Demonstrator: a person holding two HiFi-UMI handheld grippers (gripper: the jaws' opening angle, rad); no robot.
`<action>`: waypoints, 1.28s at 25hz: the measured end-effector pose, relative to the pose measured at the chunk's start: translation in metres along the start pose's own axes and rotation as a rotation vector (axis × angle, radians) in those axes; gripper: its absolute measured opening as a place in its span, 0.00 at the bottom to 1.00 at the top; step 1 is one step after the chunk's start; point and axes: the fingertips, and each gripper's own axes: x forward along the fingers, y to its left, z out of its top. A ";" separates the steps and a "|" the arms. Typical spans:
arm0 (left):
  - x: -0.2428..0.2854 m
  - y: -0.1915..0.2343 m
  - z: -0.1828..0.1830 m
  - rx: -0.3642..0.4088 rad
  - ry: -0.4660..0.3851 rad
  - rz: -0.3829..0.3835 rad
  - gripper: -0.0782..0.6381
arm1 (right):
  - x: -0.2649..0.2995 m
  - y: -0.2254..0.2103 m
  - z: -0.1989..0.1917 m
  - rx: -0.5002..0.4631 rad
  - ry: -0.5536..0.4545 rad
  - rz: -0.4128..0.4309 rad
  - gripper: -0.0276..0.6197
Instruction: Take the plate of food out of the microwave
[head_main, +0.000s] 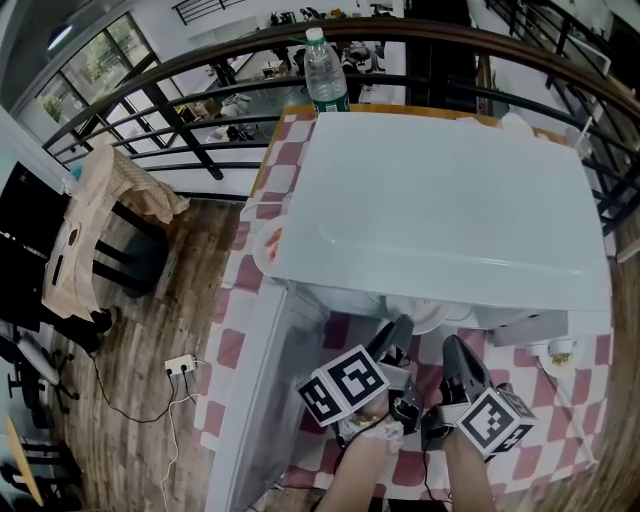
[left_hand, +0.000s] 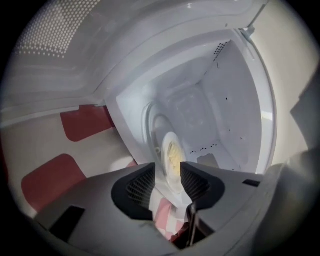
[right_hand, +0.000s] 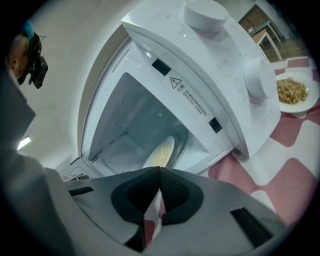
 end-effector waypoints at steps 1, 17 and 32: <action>0.002 0.001 -0.001 -0.015 0.003 0.000 0.35 | 0.000 0.000 -0.001 0.006 0.002 0.004 0.03; 0.015 0.011 -0.004 -0.082 0.026 0.005 0.31 | 0.002 -0.006 -0.003 -0.014 0.007 0.019 0.03; 0.001 0.008 -0.009 -0.081 0.007 -0.052 0.18 | 0.001 0.003 0.003 0.013 0.017 0.013 0.03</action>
